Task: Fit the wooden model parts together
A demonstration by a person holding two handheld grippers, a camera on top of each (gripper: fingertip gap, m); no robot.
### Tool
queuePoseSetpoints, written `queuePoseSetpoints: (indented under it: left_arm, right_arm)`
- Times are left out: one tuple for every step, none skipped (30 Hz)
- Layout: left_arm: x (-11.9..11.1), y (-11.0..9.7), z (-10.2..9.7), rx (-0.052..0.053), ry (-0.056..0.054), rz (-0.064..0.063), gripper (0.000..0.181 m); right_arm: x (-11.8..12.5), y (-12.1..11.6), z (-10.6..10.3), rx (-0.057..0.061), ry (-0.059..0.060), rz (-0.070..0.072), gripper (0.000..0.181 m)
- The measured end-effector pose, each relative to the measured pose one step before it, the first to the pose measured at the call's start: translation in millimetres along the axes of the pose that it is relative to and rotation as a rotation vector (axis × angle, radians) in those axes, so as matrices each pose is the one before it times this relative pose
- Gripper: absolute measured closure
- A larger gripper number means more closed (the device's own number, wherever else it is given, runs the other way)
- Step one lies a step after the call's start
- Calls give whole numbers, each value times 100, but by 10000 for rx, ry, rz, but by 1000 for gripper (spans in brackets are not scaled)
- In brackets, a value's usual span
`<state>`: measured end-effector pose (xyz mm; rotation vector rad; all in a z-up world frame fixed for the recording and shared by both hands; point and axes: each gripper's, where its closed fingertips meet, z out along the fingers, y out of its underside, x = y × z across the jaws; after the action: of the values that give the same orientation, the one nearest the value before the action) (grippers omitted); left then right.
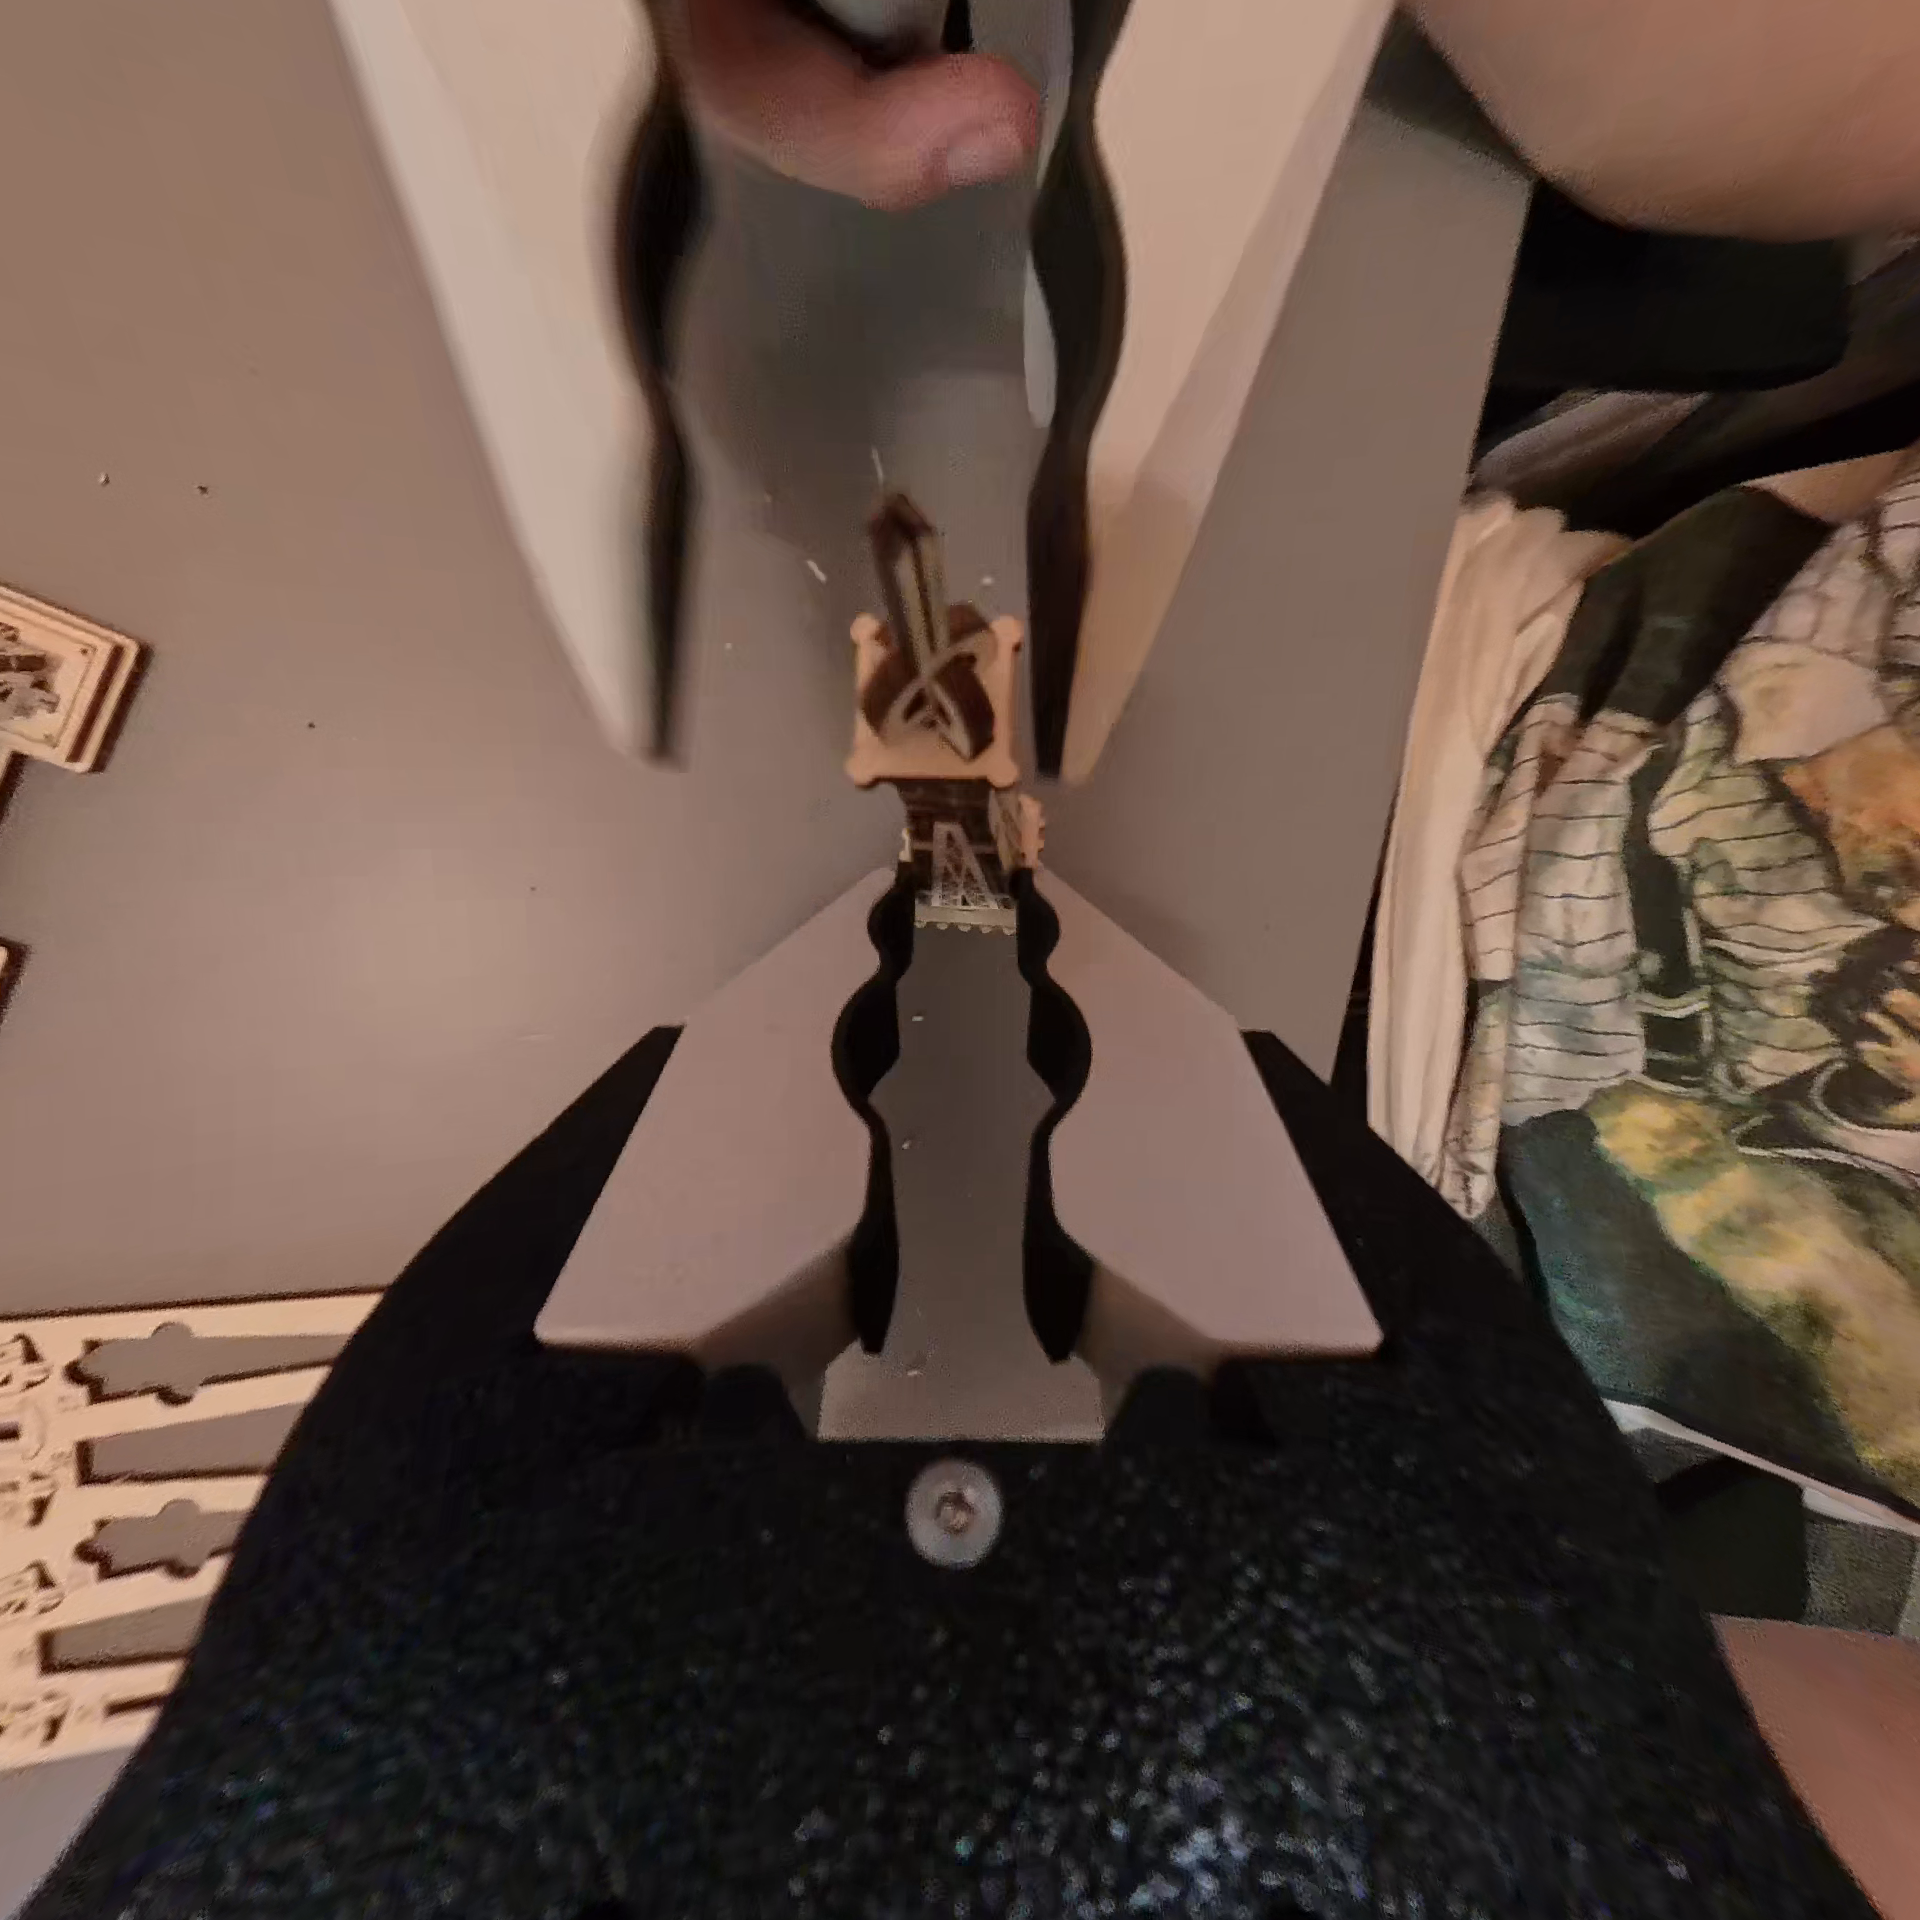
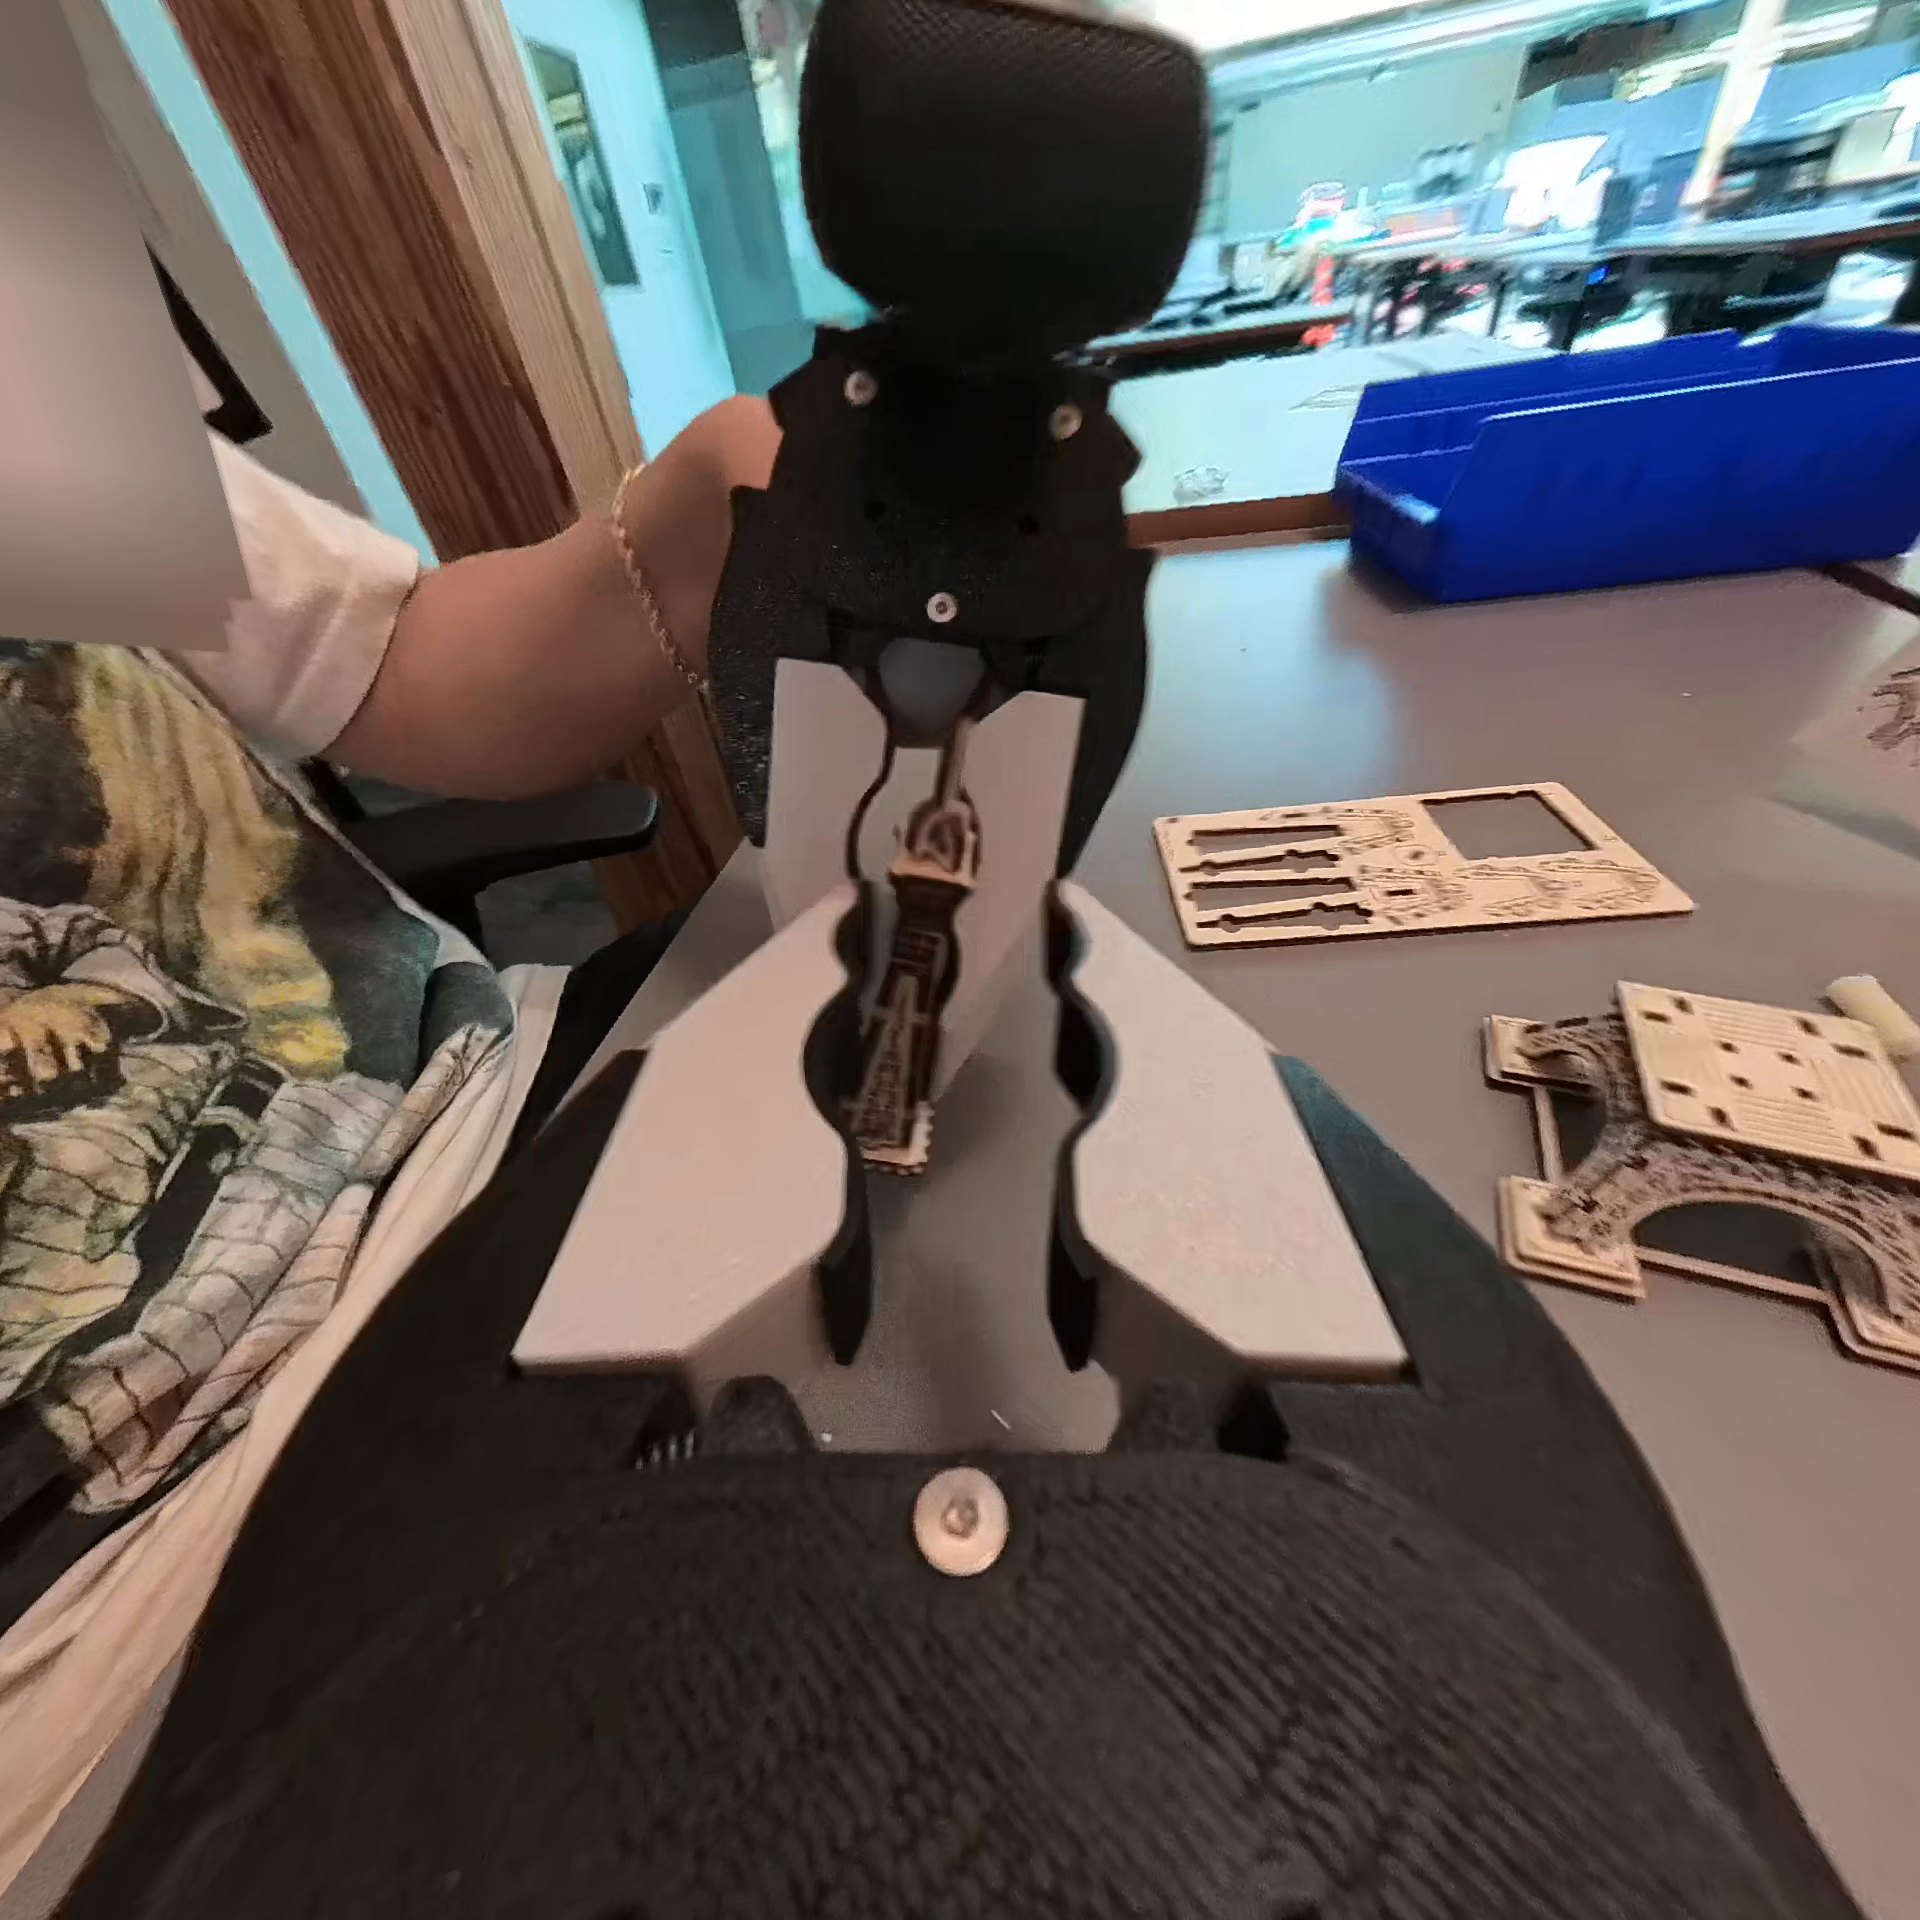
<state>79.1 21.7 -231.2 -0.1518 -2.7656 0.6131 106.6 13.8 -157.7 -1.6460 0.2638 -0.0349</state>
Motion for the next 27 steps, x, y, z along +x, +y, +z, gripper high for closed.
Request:
queuePoseSetpoints:
  left_arm:
    - [153, -134, -156, 212, 164, -41, 164]
    - [73, -69, -142, 177, 99, -70, 164]
    - [73, -28, -119, 138, 100, -64, 164]
    - [107, 8, -104, 107, 123, -57, 164]
    - [103, -1, -86, 106, 122, -77, 164]
    - [91, -34, -74, 105, 125, -108, 164]
    - [166, -29, -68, 84, 175, -111, 164]
    - [166, -61, -58, 89, 168, -98, 164]
    - [74, -40, -49, 55, 101, -119, 164]
    - [-22, 38, -27, -14, 34, -129, 164]
    - [10, 59, -26, -31, 39, -95, 164]
    - [121, 20, -9, -6, 110, -80, 163]
    - [163, -27, -7, 15, 142, -98, 164]
    - [138, -62, -1, 36, 122, -93, 163]
    - [104, -37, -10, 25, 99, -76, 164]
    - [21, 5, -10, -6, 34, -71, 164]
    - [-72, 0, -1, -9, -38, -40, 164]
    - [-30, 1, 1, -9, -28, 17, 164]
    - [-15, 1, 2, -18, -33, 48, 164]
    - [-143, -17, -6, -5, -126, 72, 164]
    - [-48, -31, 12, -6, -87, 133, 163]
    - [-23, 29, 40, -40, -72, 150, 163]
    - [-54, 80, 50, -61, -92, 163, 163]
    - [-52, 52, 79, -43, -88, 219, 164]
    - [-80, 88, 75, -28, -98, 245, 164]
    - [-80, 129, 78, -29, -79, 233, 164]
    - [-56, 109, 89, 3, -68, 293, 164]
  right_arm:
    - [428, -313, -569, 197, 231, 119, 142]
    - [262, -279, -563, 168, 106, 109, 142]
    - [118, -241, -456, 152, 28, 109, 143]
    - [69, -297, -299, 167, 21, 53, 143]
    - [43, -333, -128, 181, 47, -7, 143]
    - [-42, -208, 21, 104, -8, -27, 147]
    - [-82, -46, 119, 10, -32, -24, 150]
    - [43, 57, 180, -37, 49, -21, 152]
    - [128, 75, 195, -26, 89, -14, 153]
    - [43, 59, 201, -5, 29, 53, 155]
    - [-134, 37, 206, 6, -88, 116, 156]
    - [-87, 29, 189, 13, -70, 142, 155]
    - [-6, 56, 168, 1, -19, 124, 155]
    - [-102, 146, 178, -46, -80, 101, 154]
    - [-223, 166, 194, -74, -141, 64, 153]
    - [-173, 147, 213, -70, -85, -3, 152]
    - [-11, 93, 202, -49, 24, -59, 152]
    - [-89, 53, 184, -24, -26, -84, 155]
    - [-295, -1, 154, -7, -165, -77, 161]
    - [-281, -63, 152, 30, -153, -64, 167]
    - [63, -77, 119, 41, 61, -56, 171]
    - [-46, 15, 100, -7, -32, -53, 171]
    - [-231, 41, 75, -41, -157, 45, 172]
    - [-75, 82, 60, -77, -59, 16, 172]
    - [-158, 94, 39, -63, -96, -27, 173]
    - [-203, 125, -6, -70, -124, -18, 173]
    - [-48, 165, -42, -78, -44, 7, 173]
